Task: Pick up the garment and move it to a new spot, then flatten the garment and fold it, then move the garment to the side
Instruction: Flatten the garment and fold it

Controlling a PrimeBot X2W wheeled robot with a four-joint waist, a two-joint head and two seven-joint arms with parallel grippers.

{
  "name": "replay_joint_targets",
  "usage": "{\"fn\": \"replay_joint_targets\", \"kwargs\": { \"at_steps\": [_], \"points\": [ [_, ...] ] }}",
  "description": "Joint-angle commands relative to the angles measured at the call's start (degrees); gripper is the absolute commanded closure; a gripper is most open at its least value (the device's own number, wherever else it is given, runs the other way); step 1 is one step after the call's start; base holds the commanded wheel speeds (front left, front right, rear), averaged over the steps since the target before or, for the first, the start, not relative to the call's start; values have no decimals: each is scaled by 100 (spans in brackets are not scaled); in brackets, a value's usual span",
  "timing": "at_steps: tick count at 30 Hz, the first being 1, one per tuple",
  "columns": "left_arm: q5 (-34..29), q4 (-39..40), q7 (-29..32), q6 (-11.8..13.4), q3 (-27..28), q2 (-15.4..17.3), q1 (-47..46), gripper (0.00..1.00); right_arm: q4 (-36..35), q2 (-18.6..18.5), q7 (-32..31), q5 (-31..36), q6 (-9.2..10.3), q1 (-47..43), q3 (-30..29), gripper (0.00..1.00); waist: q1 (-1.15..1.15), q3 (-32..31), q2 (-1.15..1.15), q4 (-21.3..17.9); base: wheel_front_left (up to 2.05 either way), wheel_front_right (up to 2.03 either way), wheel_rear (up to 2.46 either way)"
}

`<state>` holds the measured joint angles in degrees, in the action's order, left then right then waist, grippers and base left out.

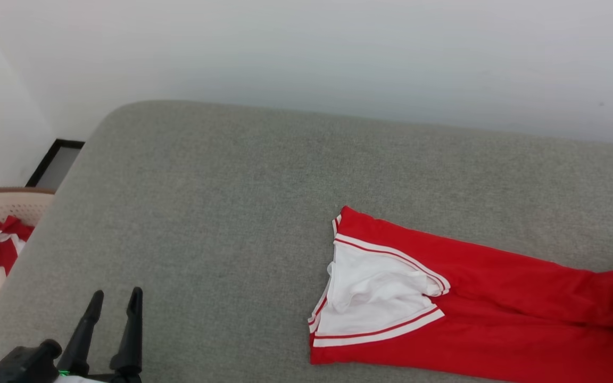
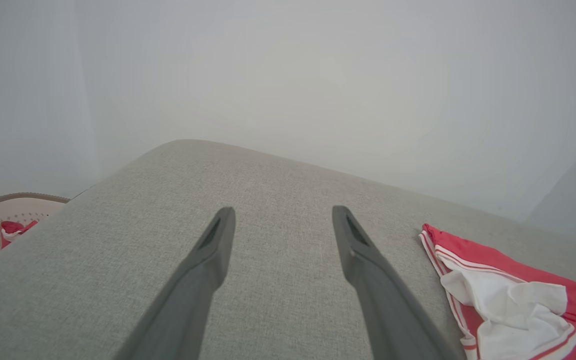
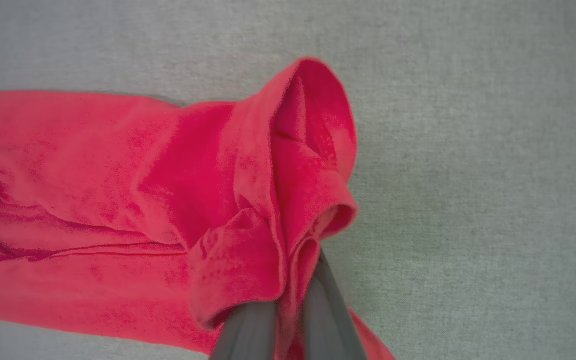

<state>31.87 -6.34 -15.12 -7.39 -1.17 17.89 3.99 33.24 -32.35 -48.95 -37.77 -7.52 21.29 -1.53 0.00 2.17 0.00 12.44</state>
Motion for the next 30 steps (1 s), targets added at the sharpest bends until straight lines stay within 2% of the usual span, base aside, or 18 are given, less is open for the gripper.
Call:
{"fn": "replay_joint_targets", "kwargs": {
  "at_steps": [1, 7, 14, 18, 23, 30],
  "points": [
    [33, 0, 4, -15, 3, 23, 71, 0, -194, 57, -39, -108, 6, -16, 146, 100, 0, -69, 0, -31, 0, 0, 0],
    [42, 29, 4, -15, 10, 22, 141, 0, -1079, 412, -172, -602, 5, -93, 600, 100, 0, -174, 0, -27, 0, 0, 0],
    [84, 1, 4, -15, -153, 11, -3, 0, -1638, 951, -141, -629, 5, 63, 1237, 100, 0, -212, 0, 178, 0, 0, 0],
    [97, -34, 4, -15, -294, -22, -133, 0, -1568, 1320, 24, -570, 5, 244, 1575, 100, 0, -176, 0, 353, 0, 0, 0],
    [102, -95, 4, -15, -494, -67, -328, 0, -1136, 1749, 331, -418, 5, 540, 1914, 100, 0, -117, 0, 616, 0, 0, 0],
    [52, -169, 4, -15, -631, -157, -512, 0, -434, 2117, 683, -281, 5, 878, 2178, 100, 0, -61, 0, 860, 0, 0, 0]
  ]
}}
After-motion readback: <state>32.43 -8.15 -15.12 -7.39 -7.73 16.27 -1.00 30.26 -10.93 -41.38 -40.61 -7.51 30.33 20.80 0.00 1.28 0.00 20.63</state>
